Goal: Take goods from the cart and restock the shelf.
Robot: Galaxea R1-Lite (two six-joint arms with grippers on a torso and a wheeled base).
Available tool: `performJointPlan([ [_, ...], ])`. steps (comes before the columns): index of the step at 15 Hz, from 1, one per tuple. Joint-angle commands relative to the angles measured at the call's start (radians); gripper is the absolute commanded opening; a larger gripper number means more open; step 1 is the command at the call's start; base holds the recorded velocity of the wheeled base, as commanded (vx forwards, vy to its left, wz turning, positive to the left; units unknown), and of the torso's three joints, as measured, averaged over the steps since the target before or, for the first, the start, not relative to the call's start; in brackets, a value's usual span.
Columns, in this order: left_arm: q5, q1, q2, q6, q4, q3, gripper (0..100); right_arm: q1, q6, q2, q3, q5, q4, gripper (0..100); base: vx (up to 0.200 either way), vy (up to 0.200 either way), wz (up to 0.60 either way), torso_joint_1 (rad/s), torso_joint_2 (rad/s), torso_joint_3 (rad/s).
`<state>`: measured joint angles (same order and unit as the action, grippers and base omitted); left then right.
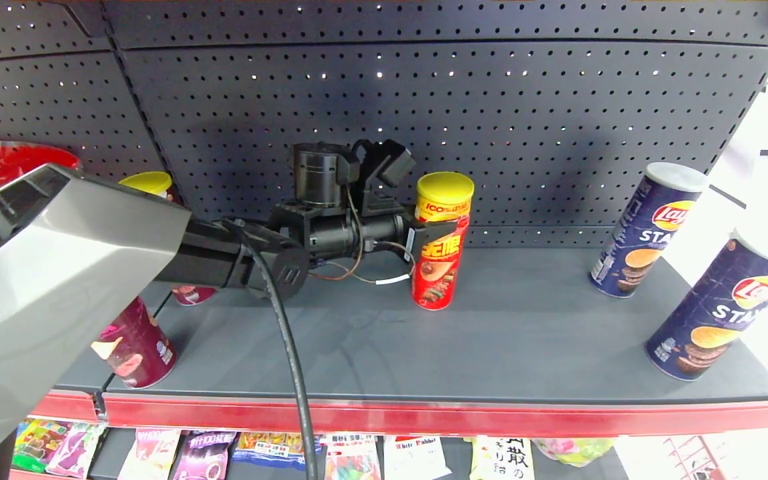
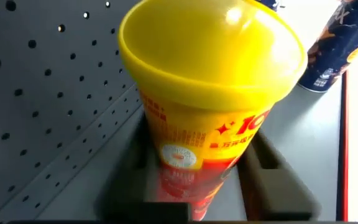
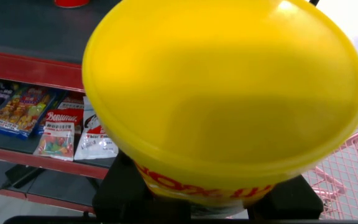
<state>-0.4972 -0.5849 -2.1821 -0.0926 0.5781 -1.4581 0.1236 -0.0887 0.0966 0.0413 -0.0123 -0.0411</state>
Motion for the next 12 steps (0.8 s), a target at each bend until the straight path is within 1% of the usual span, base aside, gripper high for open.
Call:
performJointPlan([
  [1,0.003,0.000,0.048,0.001,-0.001,0.041,0,-0.001,0.000,0.002,0.000,0.000,0.000,0,0.000,0.000,0.00,0.000,0.00,0.000],
  [4,0.006,0.013,0.171,0.002,0.006,0.202,0,0.001,0.001,0.002,0.000,-0.001,0.000,0,0.000,0.000,0.00,0.000,0.00,0.000],
  [6,0.009,0.007,0.274,0.002,0.068,0.344,0,0.001,0.001,0.002,0.000,-0.001,0.000,0,0.000,0.000,0.00,0.000,0.00,0.000],
  [8,0.020,0.004,0.341,0.001,0.100,0.455,0,0.001,0.001,0.000,0.000,-0.001,0.000,0,0.000,0.000,0.00,0.000,0.00,0.000],
  [10,0.023,0.002,0.383,0.001,0.121,0.528,0,0.001,0.001,0.000,0.000,-0.001,0.000,0,0.000,0.000,0.00,0.000,0.00,0.000],
  [11,0.028,0.000,0.410,0.001,0.146,0.581,0,0.001,0.001,0.002,0.000,-0.001,0.000,0,0.000,0.000,0.00,0.000,0.00,0.000],
  [12,0.029,0.000,0.415,0.001,0.154,0.598,0,0.001,0.001,0.002,0.000,-0.001,0.000,0,0.000,0.000,0.00,0.000,0.00,0.000],
])
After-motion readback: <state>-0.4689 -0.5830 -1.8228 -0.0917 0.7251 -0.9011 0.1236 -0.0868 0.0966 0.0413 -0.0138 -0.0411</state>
